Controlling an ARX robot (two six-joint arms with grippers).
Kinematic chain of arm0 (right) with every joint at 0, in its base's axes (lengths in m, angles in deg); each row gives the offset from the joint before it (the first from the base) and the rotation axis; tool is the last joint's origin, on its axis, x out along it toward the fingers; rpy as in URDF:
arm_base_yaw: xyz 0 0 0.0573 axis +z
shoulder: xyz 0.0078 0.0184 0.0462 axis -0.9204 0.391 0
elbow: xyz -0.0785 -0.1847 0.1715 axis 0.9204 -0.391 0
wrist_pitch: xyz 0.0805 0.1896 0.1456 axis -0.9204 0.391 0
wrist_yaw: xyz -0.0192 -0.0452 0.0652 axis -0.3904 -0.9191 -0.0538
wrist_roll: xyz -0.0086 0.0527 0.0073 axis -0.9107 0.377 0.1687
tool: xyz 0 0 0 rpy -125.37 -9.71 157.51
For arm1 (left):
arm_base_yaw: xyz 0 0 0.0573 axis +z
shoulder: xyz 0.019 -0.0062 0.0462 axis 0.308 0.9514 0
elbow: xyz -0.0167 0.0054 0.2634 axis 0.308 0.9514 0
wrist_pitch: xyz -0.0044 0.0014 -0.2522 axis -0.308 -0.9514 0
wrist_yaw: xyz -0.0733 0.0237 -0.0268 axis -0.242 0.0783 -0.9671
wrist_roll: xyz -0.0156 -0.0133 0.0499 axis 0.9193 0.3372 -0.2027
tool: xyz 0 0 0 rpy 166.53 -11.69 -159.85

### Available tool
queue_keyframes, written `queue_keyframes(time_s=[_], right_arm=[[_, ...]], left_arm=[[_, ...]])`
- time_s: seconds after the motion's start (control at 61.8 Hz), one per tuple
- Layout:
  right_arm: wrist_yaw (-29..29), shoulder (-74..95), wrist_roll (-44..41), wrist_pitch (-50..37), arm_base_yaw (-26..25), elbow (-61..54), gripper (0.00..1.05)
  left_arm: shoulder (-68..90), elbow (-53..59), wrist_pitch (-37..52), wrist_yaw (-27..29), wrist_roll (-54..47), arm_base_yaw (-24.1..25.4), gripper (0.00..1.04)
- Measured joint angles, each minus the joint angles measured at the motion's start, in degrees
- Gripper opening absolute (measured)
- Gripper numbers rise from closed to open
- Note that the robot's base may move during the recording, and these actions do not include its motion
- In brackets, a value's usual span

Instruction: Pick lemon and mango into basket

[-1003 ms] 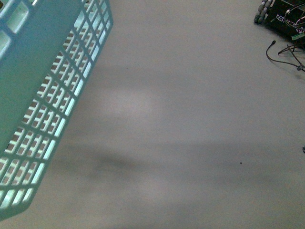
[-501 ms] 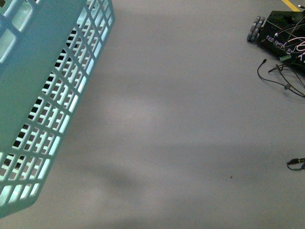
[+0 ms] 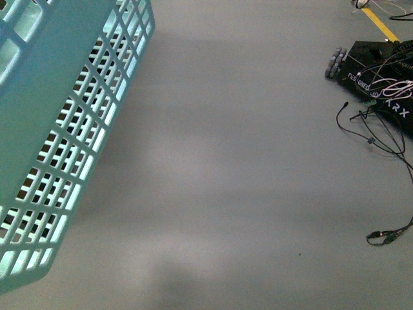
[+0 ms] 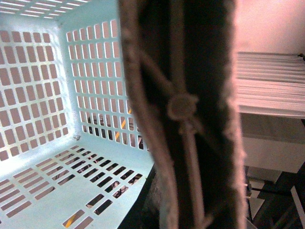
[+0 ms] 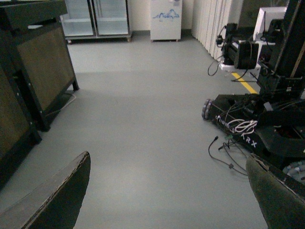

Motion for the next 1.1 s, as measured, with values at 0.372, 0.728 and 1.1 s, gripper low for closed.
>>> queue_keyframes(time_s=[0.372, 0.728, 1.1], right_arm=[[0.02, 0.0, 0.0, 0.0, 0.0, 0.0, 0.96], [0.02, 0.0, 0.02, 0.0, 0.0, 0.0, 0.96], [0.02, 0.0, -0.02, 0.0, 0.0, 0.0, 0.96]], left_arm=[[0.0, 0.0, 0.0, 0.02, 0.0, 0.0, 0.05], [0.0, 0.0, 0.0, 0.04, 0.0, 0.0, 0.05], [0.0, 0.0, 0.0, 0.0, -0.02, 0.0, 0.05]])
